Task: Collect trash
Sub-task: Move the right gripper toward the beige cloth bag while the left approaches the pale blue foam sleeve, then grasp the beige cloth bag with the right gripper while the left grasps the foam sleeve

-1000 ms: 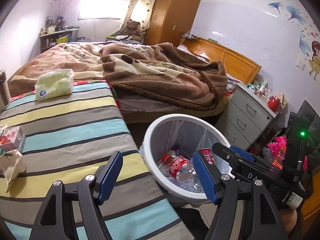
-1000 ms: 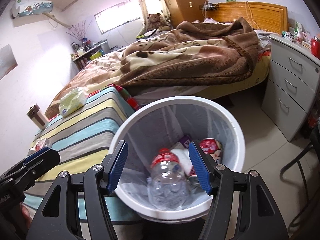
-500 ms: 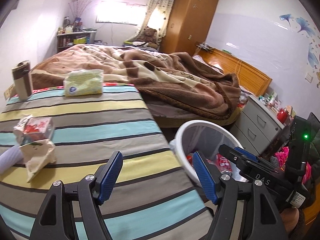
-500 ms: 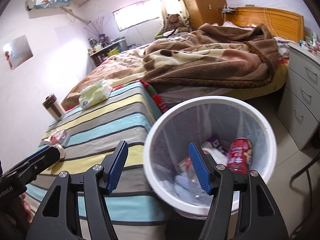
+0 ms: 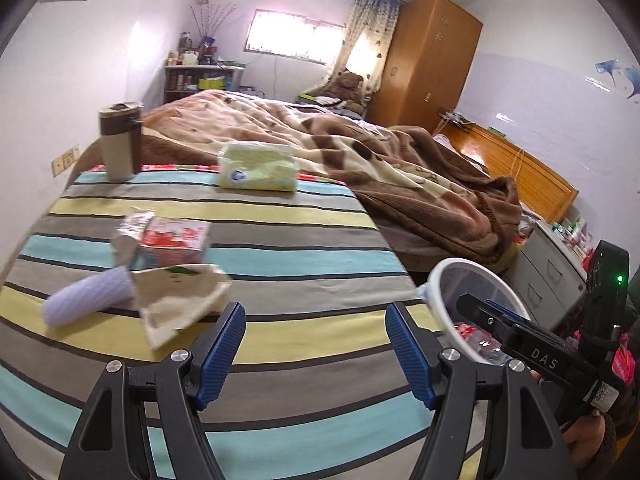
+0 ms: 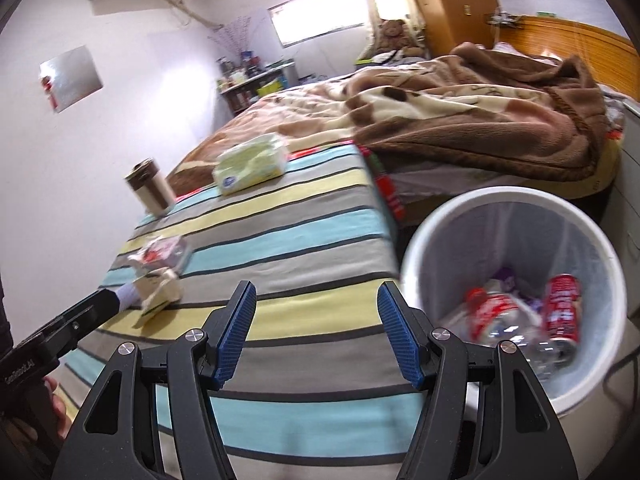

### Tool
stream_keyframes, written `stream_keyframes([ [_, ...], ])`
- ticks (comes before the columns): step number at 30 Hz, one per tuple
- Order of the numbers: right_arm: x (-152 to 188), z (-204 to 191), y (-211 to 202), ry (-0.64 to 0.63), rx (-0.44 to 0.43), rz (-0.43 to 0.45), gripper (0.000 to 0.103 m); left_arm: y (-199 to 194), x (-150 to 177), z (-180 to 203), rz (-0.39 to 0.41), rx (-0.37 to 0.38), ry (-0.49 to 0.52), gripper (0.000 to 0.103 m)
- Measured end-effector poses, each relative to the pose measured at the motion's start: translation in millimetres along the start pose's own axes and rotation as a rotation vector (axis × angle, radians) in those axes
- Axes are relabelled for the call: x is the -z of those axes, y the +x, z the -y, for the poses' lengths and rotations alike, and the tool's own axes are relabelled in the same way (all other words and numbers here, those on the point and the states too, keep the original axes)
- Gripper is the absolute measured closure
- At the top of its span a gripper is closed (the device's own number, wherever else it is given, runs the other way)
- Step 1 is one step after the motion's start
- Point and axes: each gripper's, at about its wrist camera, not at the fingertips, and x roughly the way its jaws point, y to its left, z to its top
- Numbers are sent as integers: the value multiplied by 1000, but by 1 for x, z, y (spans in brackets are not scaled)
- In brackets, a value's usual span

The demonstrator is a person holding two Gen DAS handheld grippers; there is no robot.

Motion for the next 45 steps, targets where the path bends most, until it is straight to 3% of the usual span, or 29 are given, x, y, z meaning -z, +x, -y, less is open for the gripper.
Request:
stream_keyframes([
  [17, 15, -85, 47, -76, -128, -105, 38, -28, 5, -110, 10, -147, -76, 31],
  [25, 17, -111, 68, -82, -163, -156, 38, -18, 4, -153, -42, -185, -62, 31],
  [45, 18, -148, 128, -32, -186, -294, 38, 21, -6, -198, -147, -218, 2, 31],
])
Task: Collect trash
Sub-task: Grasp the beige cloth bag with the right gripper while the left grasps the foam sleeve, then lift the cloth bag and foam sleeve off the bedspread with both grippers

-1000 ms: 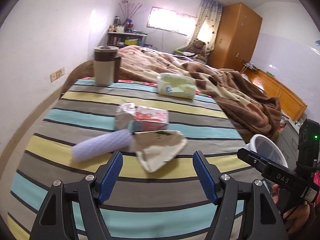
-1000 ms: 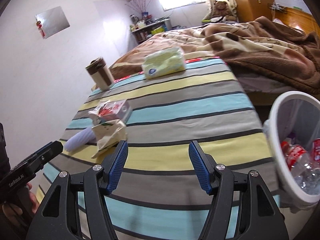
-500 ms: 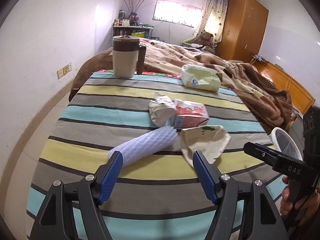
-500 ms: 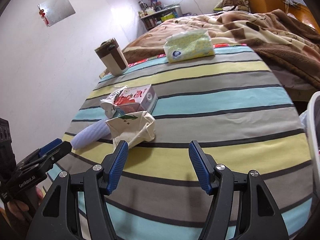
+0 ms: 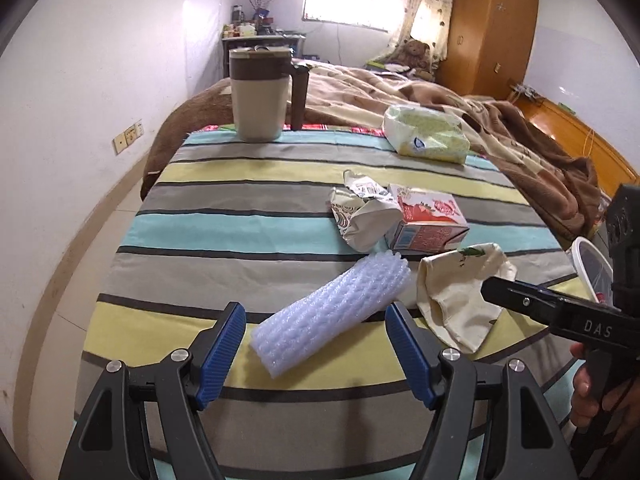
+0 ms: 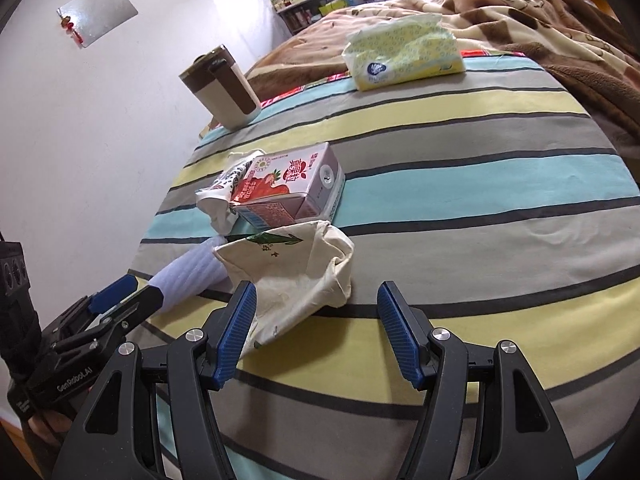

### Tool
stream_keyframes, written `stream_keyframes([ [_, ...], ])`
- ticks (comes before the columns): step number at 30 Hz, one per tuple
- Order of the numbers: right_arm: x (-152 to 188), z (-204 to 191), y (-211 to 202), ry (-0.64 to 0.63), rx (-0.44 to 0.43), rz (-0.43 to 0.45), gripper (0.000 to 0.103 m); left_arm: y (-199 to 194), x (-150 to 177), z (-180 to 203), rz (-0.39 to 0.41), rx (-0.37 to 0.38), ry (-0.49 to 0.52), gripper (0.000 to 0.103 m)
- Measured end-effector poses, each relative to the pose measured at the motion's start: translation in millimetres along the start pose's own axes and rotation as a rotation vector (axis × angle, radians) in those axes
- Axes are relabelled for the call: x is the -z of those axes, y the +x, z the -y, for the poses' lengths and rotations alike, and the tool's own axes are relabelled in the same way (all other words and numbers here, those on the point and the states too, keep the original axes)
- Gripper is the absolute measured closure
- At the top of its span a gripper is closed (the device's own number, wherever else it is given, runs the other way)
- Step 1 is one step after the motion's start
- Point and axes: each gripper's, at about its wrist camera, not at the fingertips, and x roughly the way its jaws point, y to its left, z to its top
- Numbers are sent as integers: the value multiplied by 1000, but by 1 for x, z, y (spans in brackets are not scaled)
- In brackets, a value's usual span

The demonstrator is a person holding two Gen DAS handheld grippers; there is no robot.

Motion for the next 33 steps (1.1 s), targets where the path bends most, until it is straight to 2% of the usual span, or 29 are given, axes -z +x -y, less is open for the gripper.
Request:
stream_keyframes([
  [5, -4, 0, 3, 21, -4, 2, 41, 10, -2, 2, -27, 11, 23, 31],
  [7, -5, 0, 5, 25, 4, 1, 49, 13, -4, 3, -26, 4, 36, 31],
  [9, -6, 0, 7, 26, 16, 0, 61, 16, -5, 5, -35, 3, 49, 31],
  [13, -7, 2, 9, 33, 11, -7, 74, 22, -5, 8, -56, 14, 66, 31],
  [22, -7, 4, 4, 9, 7, 10, 78, 32, -3, 13, -92, 15, 59, 31],
  [26, -7, 8, -1, 9, 26, 27, 78, 34, -4, 14, -95, 29, 56, 47],
  [30, -7, 12, -3, 13, 33, 33, 78, 38, -4, 20, -108, 19, 67, 55],
  [31, -7, 13, -3, 13, 34, 35, 78, 37, -4, 21, -106, 18, 71, 63],
  [33, -6, 14, -5, 12, 37, 37, 78, 36, -4, 24, -105, 28, 65, 69],
])
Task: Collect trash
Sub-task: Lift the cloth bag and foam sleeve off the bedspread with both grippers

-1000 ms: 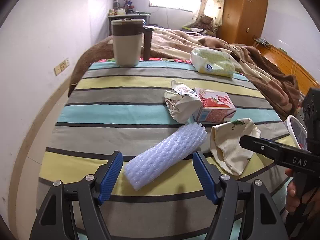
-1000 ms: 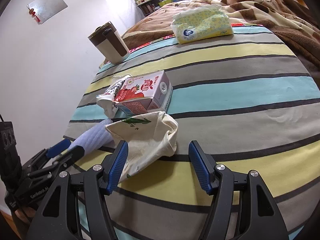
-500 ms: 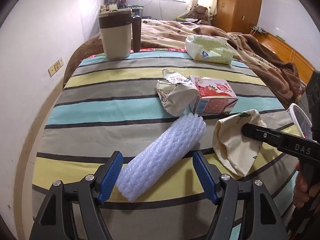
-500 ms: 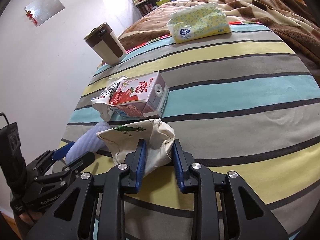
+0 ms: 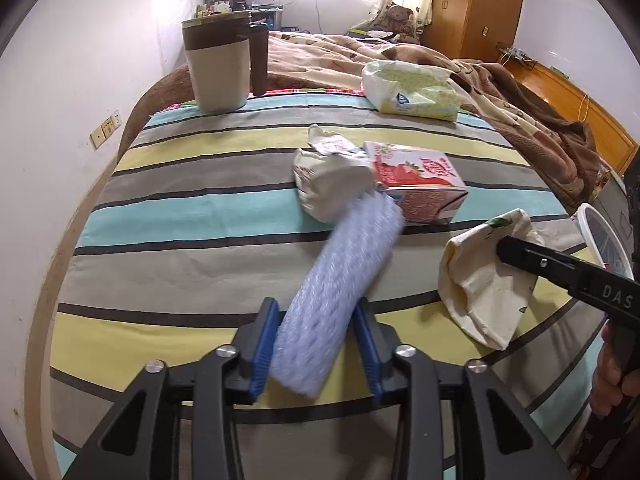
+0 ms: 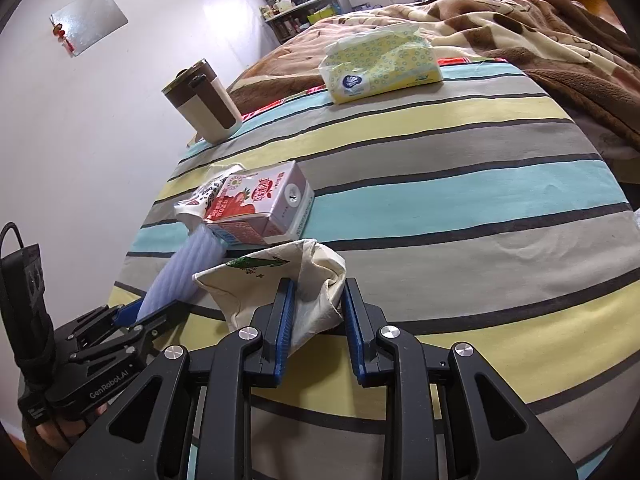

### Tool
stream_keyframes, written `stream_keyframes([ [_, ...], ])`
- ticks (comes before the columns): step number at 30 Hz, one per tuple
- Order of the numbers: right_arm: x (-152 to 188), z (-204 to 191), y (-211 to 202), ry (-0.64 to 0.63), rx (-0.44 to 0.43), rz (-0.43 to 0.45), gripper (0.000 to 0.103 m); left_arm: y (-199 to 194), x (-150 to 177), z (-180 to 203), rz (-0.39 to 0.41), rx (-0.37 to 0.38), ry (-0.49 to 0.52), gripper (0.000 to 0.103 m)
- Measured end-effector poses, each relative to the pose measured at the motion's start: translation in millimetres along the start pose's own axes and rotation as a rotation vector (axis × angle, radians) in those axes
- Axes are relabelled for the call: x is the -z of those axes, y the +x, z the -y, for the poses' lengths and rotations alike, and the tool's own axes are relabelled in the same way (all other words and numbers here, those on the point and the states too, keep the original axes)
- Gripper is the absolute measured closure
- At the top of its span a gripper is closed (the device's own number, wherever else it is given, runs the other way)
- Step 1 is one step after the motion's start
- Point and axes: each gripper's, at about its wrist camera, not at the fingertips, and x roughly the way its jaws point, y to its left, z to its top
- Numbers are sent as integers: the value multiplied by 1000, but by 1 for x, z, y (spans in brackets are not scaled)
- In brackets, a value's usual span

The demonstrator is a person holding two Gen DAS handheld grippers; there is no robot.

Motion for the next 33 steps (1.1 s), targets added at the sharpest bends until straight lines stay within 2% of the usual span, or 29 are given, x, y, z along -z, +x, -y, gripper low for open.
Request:
stream_keyframes([
  [5, 0, 4, -5, 3, 4, 14, 78, -2, 3, 4, 10, 26, -39, 75],
  [14, 3, 15, -22, 11, 11, 49, 78, -12, 8, 19, 33, 62, -73, 76],
  [33, 4, 54, -85, 35, 56, 170, 78, -54, 5, 95, 128, 127, -34, 76],
])
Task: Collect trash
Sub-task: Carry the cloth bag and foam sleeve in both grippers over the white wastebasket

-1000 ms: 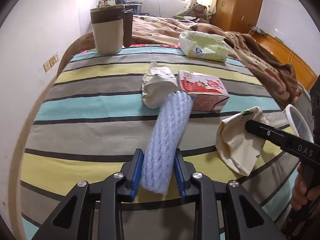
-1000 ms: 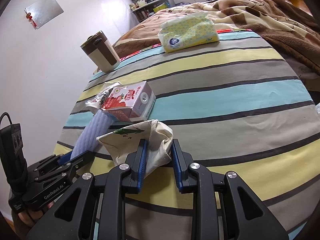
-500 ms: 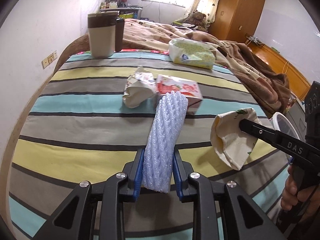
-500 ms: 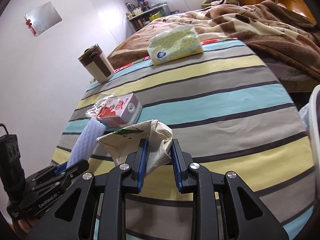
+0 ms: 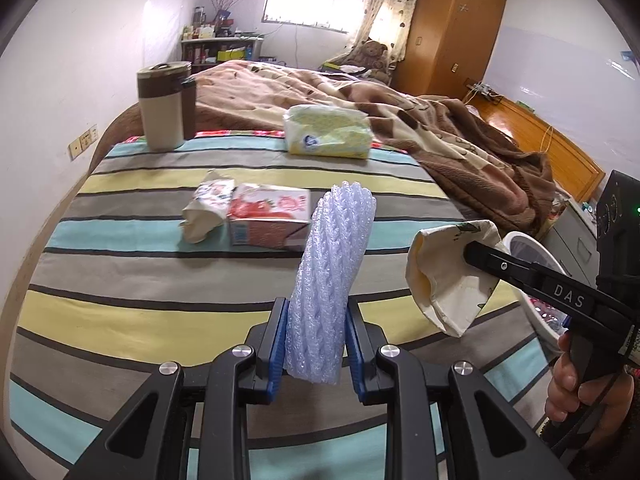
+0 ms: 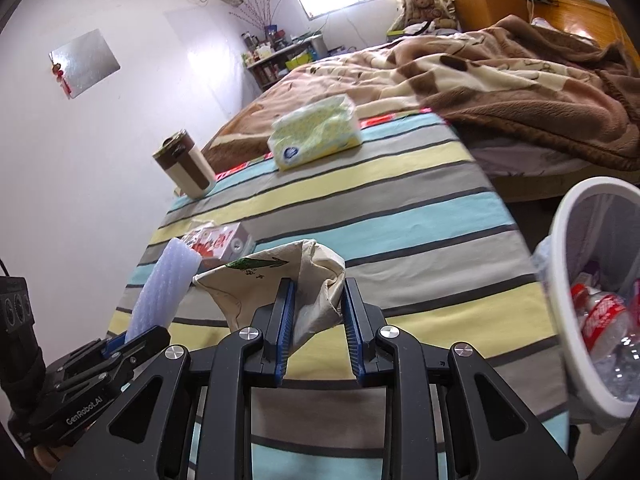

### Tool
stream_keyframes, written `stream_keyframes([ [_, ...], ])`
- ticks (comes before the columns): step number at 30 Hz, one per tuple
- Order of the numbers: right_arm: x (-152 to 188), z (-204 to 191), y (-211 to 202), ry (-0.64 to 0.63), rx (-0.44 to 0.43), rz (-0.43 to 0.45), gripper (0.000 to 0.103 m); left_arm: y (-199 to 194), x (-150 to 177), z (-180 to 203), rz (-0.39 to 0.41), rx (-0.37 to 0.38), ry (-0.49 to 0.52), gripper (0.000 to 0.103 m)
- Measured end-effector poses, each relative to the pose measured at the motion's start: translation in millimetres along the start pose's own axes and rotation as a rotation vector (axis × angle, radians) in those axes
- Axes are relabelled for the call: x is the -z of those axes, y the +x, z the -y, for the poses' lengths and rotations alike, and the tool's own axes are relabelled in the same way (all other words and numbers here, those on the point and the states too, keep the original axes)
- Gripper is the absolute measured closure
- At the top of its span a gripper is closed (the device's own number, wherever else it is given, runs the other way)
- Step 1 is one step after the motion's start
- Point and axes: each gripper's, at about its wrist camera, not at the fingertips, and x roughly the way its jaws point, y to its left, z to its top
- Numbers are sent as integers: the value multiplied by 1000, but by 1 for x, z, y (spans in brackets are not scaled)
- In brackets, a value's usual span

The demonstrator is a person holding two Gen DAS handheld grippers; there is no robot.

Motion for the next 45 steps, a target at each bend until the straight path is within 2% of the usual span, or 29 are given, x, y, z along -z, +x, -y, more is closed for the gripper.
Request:
stream_keyframes([
  [16, -7, 52, -42, 56, 64, 71, 78, 0, -6, 79, 17, 88, 81, 76],
  [36, -11, 133, -96, 164, 223, 164, 78, 24, -15, 184, 9, 192, 194, 76],
  [45, -8, 159, -109, 204, 296, 170, 78, 40, -11, 228, -25, 254, 234, 76],
])
